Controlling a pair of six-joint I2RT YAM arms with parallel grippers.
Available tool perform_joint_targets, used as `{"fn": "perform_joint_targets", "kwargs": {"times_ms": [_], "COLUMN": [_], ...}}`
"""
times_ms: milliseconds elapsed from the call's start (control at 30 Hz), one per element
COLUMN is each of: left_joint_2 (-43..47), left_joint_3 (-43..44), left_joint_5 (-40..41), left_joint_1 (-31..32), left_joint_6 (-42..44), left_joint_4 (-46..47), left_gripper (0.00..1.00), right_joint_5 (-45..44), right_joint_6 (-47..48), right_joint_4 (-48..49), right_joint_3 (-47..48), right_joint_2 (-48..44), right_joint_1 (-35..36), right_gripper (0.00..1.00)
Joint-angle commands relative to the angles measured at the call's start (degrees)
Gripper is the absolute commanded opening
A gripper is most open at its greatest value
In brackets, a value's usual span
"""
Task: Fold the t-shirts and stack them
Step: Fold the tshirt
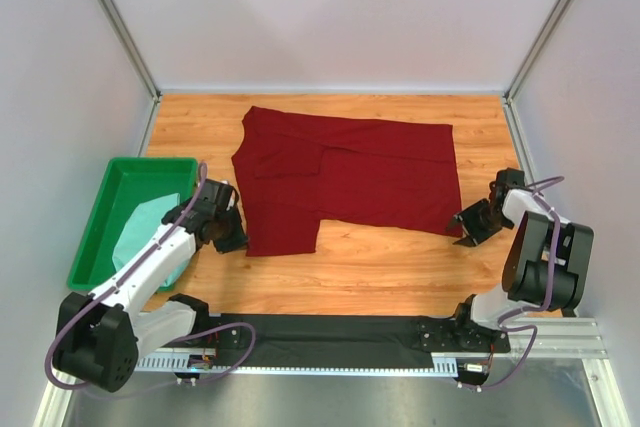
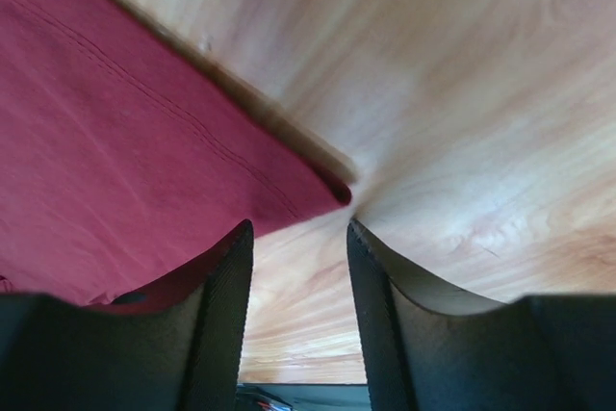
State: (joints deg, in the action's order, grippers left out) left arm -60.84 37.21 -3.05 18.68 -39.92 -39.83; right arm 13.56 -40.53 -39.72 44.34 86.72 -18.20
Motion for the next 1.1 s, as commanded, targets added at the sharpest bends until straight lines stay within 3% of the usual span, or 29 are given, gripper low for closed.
{"fn": "perform_joint_targets", "kwargs": {"times_ms": [0,167,267,400,867,1067], "left_joint_2": [-0.1,0.5,1.5,2.7,5.0,-2.4], "left_joint_3": [-0.3,0.1,0.6,1.3,3.2,12.7], "left_joint_5": [-1.7,-3.4,-4.4,-4.1,-4.7,0.0], "left_joint_1": [0.3,0.3,0.3,0.3,0.2,0.2], "left_joint_6": [2.0,1.9,2.2,2.2,-4.3,0.0], "left_joint_4": [-0.9,-0.6,-0.9,-2.7,-13.0,-10.8], "left_gripper": [0.00,0.00,0.00,0.00,0.00,0.00], "right_joint_5": [-2.5,-3.3,-4.1,-4.5,-8.5,-8.6], "right_joint_6": [-0.7,-0.8,-1.0,0.4,9.1,12.2], "right_joint_4": [4.0,3.2,3.0,2.5,-8.3,-10.1], "right_joint_3": [1.5,3.7,3.8,4.2,-0.2,9.0], "right_joint_2": [3.0,5.9,7.1,8.9,-6.1,-3.2], "right_joint_1": [-0.2,-0.3,-0.3,-0.3,1.0,1.0], "right_gripper": [0.45,0.41,0.31,0.00,0.00,0.00]}}
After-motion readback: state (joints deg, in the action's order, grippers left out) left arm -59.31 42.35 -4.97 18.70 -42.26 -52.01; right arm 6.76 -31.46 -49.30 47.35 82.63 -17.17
